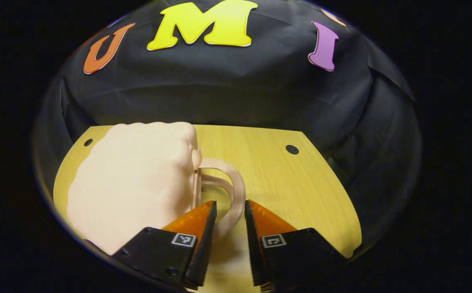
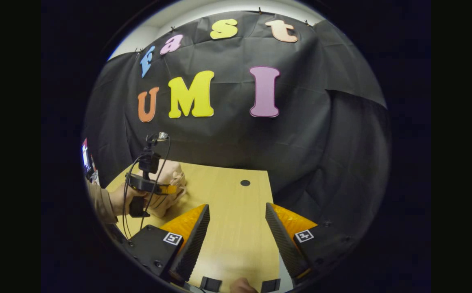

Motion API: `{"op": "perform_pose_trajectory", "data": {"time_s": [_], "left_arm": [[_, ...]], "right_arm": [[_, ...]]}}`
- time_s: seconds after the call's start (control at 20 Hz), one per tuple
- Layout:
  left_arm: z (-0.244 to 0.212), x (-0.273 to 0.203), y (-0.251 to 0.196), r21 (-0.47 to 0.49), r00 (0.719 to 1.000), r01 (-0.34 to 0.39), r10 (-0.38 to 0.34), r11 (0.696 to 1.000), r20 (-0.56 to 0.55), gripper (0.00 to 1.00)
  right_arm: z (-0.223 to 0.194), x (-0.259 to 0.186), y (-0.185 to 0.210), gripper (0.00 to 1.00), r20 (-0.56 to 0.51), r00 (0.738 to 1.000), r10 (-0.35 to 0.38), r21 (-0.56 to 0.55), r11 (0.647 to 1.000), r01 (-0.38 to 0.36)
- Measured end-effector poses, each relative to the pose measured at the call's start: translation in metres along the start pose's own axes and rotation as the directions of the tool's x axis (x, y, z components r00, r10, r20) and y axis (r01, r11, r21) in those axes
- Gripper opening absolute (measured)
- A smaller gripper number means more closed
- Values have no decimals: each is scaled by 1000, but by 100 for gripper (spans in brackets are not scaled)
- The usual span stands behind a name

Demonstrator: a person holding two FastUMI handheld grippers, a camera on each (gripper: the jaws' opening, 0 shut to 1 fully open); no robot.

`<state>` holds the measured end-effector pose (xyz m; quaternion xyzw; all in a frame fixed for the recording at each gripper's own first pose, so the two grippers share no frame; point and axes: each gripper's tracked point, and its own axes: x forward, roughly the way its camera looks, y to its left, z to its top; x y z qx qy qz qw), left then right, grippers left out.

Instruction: First open the suitcase, pack the skin care products into it, and then close the suitcase.

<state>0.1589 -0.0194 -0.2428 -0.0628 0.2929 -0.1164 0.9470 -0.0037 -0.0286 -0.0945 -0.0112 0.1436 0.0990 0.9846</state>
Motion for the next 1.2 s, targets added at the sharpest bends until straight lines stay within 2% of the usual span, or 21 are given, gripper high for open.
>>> {"op": "perform_pose_trajectory", "data": {"time_s": [0.05, 0.1, 0.15, 0.2, 0.25, 0.3, 0.4, 0.55, 0.6, 0.65, 0.7, 0.8, 0.95, 1.2], "left_arm": [[7, -10, -10, -14, 999, 32, -32, 999, 18, 51], [21, -23, -16, -5, 998, 45, -45, 999, 48, 55], [36, -38, -18, 15, 996, 34, -35, 999, 87, 58], [55, -54, -15, 43, 990, 12, -18, 999, 140, 72], [74, -72, -12, 73, 980, -17, 1, 997, 201, 84], [95, -97, -10, 97, 965, -41, 14, 994, 263, 99], [121, -140, -3, 122, 933, -86, 37, 989, 358, 100], [149, -202, 21, 95, 879, -161, 99, 982, 466, 100], [157, -217, 26, 71, 866, -157, 103, 985, 489, 100], [159, -232, 30, 46, 854, -156, 111, 987, 508, 99], [159, -248, 40, 18, 845, -160, 128, 987, 519, 100], [155, -265, 60, -15, 836, -185, 166, 983, 523, 100], [136, -281, 91, -57, 835, -203, 203, 978, 511, 98], [115, -284, 109, -56, 842, -202, 203, 978, 501, 98]], "right_arm": [[3, 1, 3, 82, 6, 1000, -1, -1, 1000, 1], [6, 2, 7, 77, 14, 1000, -1, -3, 1000, 1], [12, 3, 11, 77, 27, 1000, 0, -7, 1000, 1], [18, 5, 14, 81, 42, 999, -8, -11, 1000, 9], [25, 9, 18, 77, 57, 998, -11, -11, 1000, 12], [32, 11, 24, 81, 74, 997, -16, -14, 1000, 17], [47, 17, 33, 82, 112, 993, -37, -24, 999, 40], [73, 22, 49, 82, 171, 982, -75, 3, 997, 76], [84, 22, 54, 77, 193, 977, -86, 15, 996, 84], [93, 20, 62, 81, 215, 972, -93, 22, 996, 90], [101, 19, 68, 81, 236, 966, -103, 26, 995, 100], [114, 14, 79, 81, 265, 956, -123, 30, 992, 120], [124, 7, 107, 81, 289, 952, -106, 21, 994, 104], [131, 3, 140, 80, 315, 946, -81, -32, 995, 96]]}}
